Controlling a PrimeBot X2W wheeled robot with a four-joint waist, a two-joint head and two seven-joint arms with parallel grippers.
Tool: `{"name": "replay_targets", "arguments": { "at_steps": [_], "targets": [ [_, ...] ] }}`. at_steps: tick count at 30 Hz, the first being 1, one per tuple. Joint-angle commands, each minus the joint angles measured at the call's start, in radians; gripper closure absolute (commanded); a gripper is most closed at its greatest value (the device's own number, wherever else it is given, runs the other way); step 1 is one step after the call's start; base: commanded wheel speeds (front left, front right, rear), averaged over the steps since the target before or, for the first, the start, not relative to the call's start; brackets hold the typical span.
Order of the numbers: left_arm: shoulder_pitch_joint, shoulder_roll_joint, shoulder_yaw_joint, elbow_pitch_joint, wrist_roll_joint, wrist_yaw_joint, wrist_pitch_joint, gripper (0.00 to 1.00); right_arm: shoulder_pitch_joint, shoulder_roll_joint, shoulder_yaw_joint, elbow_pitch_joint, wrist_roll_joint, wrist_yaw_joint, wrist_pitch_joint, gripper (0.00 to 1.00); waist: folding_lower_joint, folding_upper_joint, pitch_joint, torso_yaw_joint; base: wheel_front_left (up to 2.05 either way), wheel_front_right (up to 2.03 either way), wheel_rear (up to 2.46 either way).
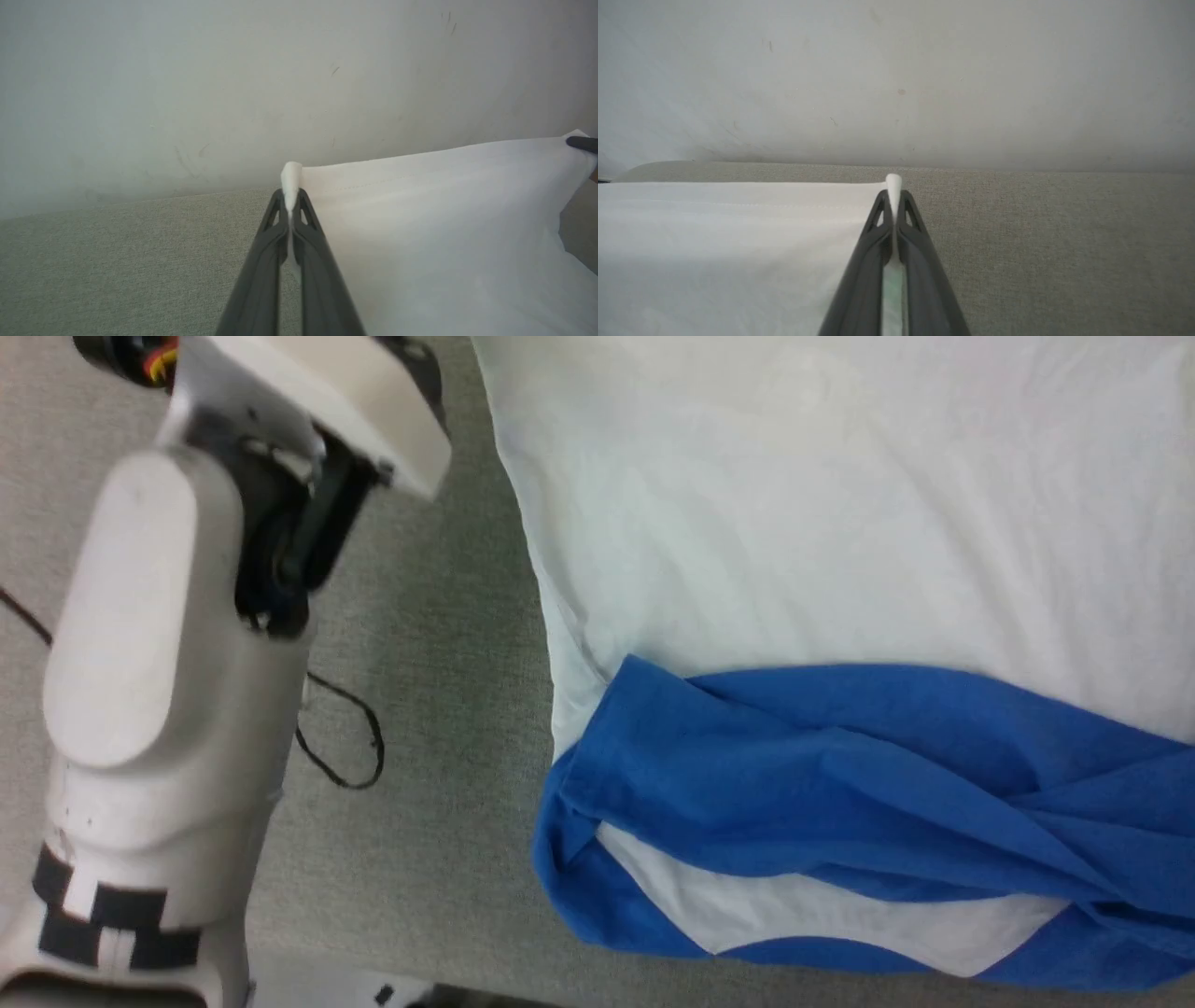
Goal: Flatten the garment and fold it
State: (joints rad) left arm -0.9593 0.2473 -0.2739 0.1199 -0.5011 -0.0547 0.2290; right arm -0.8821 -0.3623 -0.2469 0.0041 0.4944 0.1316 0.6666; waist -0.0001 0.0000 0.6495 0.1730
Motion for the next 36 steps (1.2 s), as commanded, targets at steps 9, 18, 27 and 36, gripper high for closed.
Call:
{"name": "replay_targets", "arguments": {
  "at_steps": [9, 18, 27, 36],
  "targets": [
    [0.338, 0.055, -0.040, -0.285, -0.017, -0.003, -0.014, 1.00, 0.339, 0.073, -0.104, -0.195, 0.103, -0.001, -0.014, 1.00, 0.0001, 0.0000, -0.244, -0.009, 0.00, 0.00, 0.00],
    [0.611, 0.123, -0.102, -0.445, 0.083, 0.026, -0.074, 1.00, 0.585, 0.169, -0.126, -0.332, 0.137, -0.001, -0.044, 1.00, 0.0001, 0.0000, -0.324, -0.026, 0.00, 0.00, 0.00],
    [0.821, 0.095, -0.169, -0.388, 0.100, 0.046, -0.204, 1.00, 0.774, 0.247, -0.150, -0.337, 0.160, -0.001, -0.100, 1.00, 0.0001, 0.0000, -0.369, -0.027, 0.00, 0.00, 0.00],
    [0.994, 0.039, -0.168, -0.306, 0.004, 0.055, -0.335, 1.00, 0.979, 0.302, -0.224, -0.317, 0.212, -0.001, -0.152, 1.00, 0.0001, 0.0000, -0.372, -0.019, 0.00, 0.00, 0.00]
  ]
}}
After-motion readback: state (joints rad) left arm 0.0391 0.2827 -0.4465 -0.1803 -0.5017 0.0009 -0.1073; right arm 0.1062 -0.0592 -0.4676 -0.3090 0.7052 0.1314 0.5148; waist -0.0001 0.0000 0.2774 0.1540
